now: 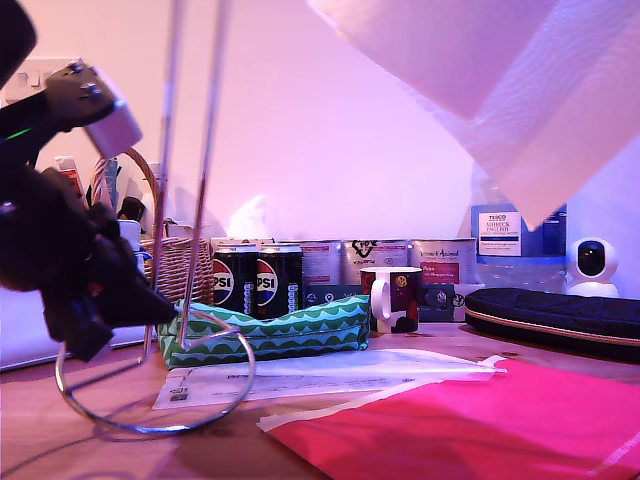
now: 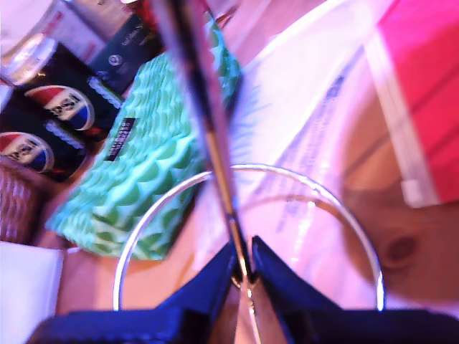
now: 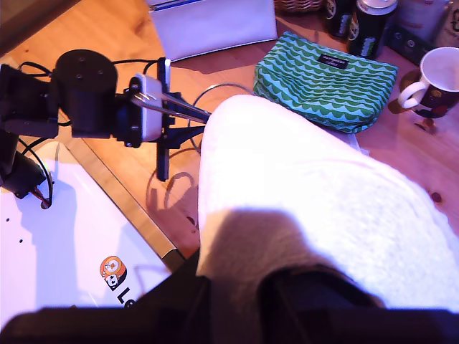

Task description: Insert the paper towel roll into the metallic stand.

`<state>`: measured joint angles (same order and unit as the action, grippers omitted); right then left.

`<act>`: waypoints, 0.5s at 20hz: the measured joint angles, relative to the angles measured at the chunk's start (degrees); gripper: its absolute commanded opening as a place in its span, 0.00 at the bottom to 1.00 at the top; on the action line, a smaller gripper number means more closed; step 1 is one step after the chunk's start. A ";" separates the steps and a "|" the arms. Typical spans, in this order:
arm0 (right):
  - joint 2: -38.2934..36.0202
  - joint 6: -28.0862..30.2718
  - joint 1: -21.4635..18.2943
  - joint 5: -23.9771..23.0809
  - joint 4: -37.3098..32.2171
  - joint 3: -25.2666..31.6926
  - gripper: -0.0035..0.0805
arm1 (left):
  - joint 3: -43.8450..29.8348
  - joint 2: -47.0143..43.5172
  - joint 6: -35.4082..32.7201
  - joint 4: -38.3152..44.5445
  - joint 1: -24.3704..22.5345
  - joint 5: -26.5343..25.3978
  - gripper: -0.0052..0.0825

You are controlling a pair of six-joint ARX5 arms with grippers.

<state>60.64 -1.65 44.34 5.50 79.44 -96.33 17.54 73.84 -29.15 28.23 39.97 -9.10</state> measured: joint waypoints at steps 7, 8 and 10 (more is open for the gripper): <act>-2.78 0.02 -0.39 -0.09 0.00 0.00 0.03 | 8.04 0.02 -0.44 -10.16 0.04 -0.39 0.03; -3.21 0.02 -0.42 -0.09 0.00 0.00 0.03 | 8.76 0.02 -0.68 -11.02 0.04 -0.44 0.03; -3.85 0.00 -0.42 -0.09 0.00 0.00 0.03 | 9.22 0.02 -0.85 -11.82 0.04 -0.92 0.03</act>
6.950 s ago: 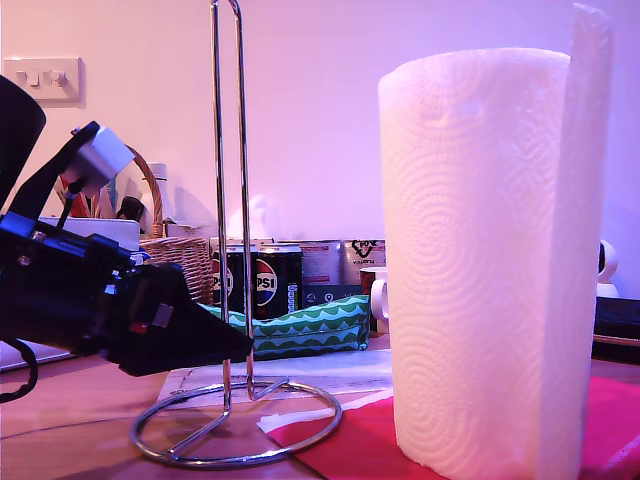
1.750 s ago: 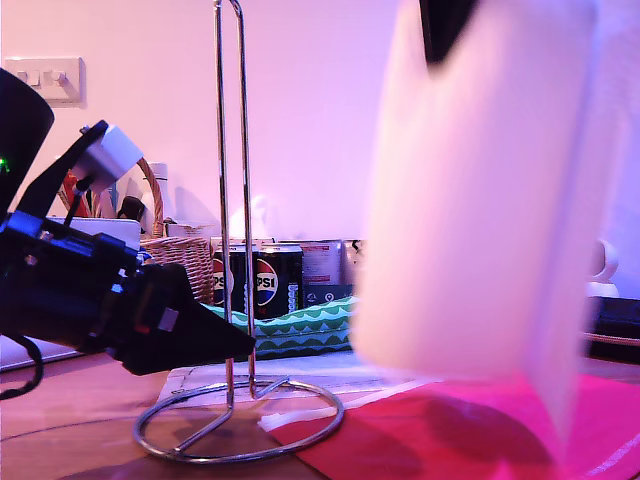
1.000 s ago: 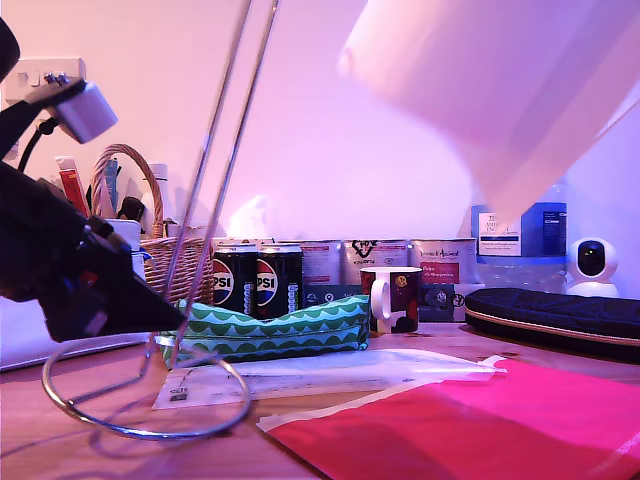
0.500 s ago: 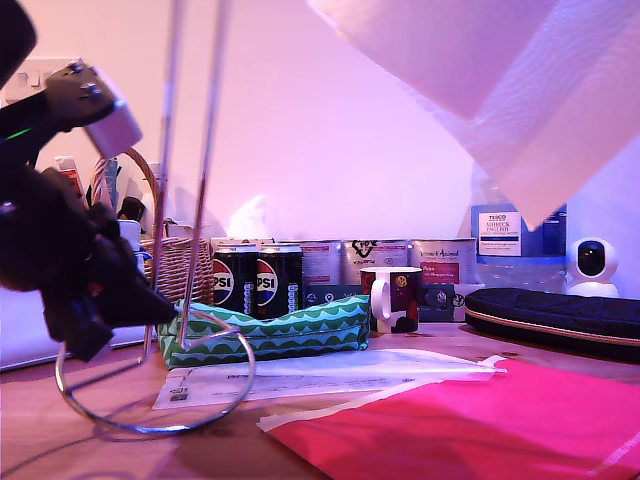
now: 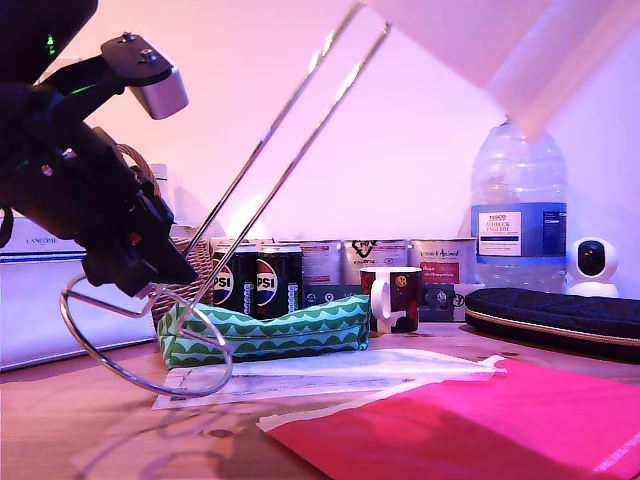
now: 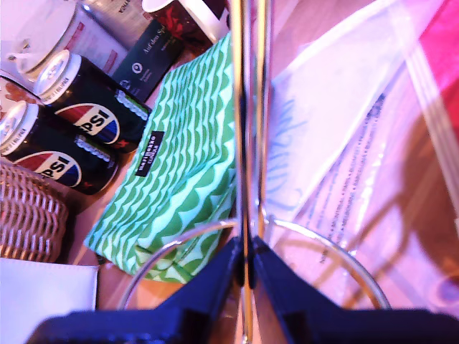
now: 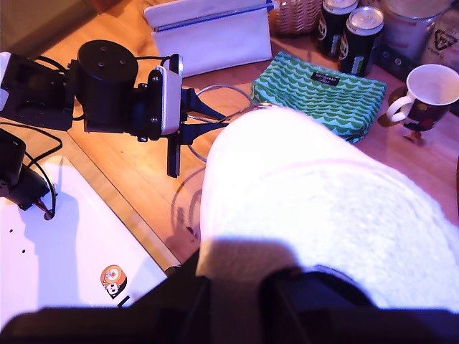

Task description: Insert the paper towel roll into the metallic stand.

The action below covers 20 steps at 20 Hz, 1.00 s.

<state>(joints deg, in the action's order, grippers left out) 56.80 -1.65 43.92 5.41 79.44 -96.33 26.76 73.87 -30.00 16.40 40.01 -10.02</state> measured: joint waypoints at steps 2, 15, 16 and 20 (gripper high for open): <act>-0.87 0.00 0.00 -0.42 0.00 0.00 0.03 | 0.00 0.00 -0.02 -1.60 0.00 -0.59 0.03; -3.37 1.51 -0.07 -6.01 0.00 0.00 0.03 | 0.00 0.00 -1.92 -2.62 2.47 -4.15 0.03; -3.02 1.51 -0.07 -6.01 0.00 0.00 0.03 | 0.00 0.00 -1.95 -2.62 2.97 -4.68 0.03; -2.19 2.36 -0.07 -6.01 -0.02 0.00 0.03 | 0.00 -0.02 -3.21 -2.67 4.61 -6.21 0.03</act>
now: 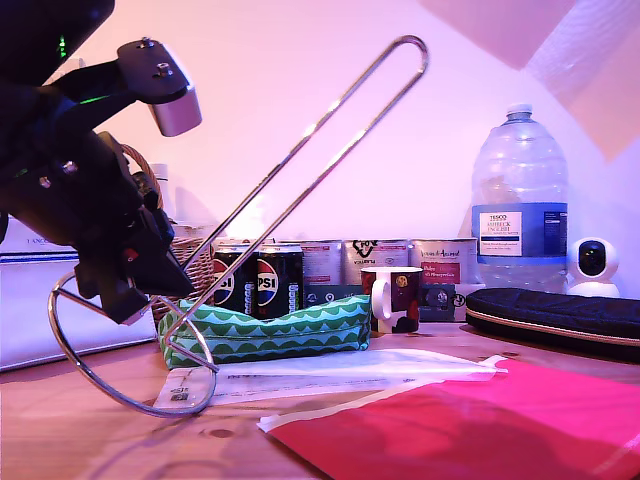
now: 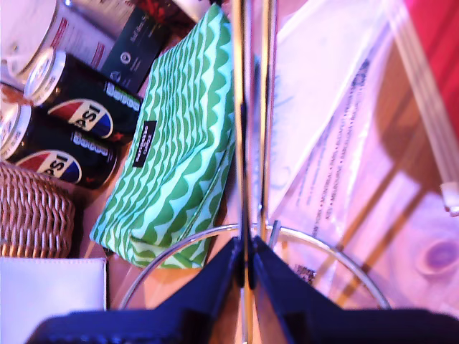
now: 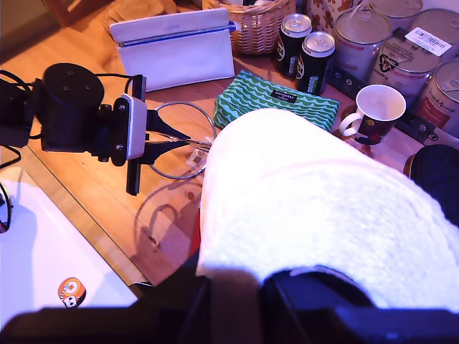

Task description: Insert the paper towel roll into the metallic stand.

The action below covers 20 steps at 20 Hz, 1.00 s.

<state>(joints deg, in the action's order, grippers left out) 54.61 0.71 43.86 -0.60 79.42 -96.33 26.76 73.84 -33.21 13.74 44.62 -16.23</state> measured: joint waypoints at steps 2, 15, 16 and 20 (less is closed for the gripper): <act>0.24 0.61 0.00 0.00 0.00 0.00 0.03 | 0.00 -0.28 -0.20 -0.07 0.79 -0.83 0.03; 0.37 1.99 -0.13 9.29 -0.17 0.00 0.03 | 0.00 -9.25 -1.68 -0.28 4.13 1.31 0.03; 0.37 2.08 -0.11 11.41 -0.15 0.00 0.03 | 0.00 -9.25 -1.68 0.07 4.63 1.38 0.03; 0.37 2.14 -0.11 13.68 -0.13 0.00 0.03 | 0.00 -9.27 -0.52 1.62 4.87 4.26 0.03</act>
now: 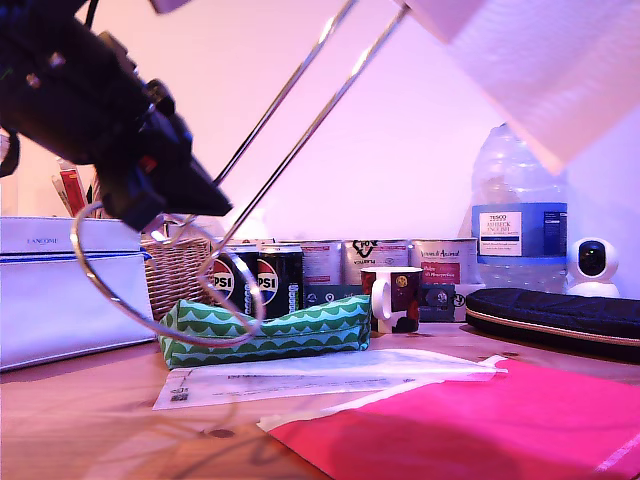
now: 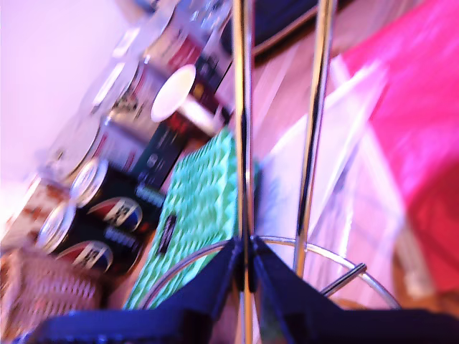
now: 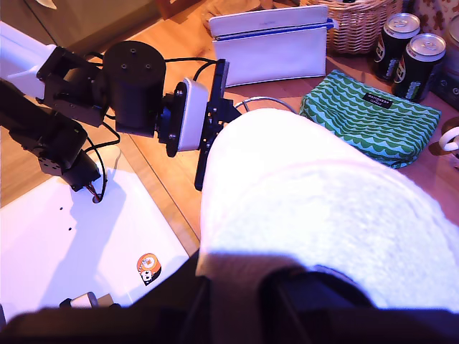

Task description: Insert the paper towel roll into the metallic stand.

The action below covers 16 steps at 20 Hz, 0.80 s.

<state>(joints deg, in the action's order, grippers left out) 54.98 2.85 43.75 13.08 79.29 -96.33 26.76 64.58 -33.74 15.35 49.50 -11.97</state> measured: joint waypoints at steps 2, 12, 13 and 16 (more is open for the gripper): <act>0.33 0.02 -0.02 0.07 -0.07 0.00 0.03 | 0.00 0.00 0.55 0.92 0.24 1.07 0.03; 11.34 1.33 -0.15 2.64 -0.70 0.00 0.03 | 0.00 0.00 4.83 4.42 2.64 6.16 0.03; 12.37 1.55 -0.15 2.64 -0.96 0.00 0.03 | 0.00 0.00 5.11 4.39 2.64 7.08 0.03; 13.66 1.75 -0.15 2.64 -1.36 0.00 0.03 | 0.00 0.00 7.58 4.42 2.62 9.40 0.03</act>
<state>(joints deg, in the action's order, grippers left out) 68.64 4.60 43.59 15.73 77.93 -96.33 26.76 64.58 -26.15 19.77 52.12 -2.57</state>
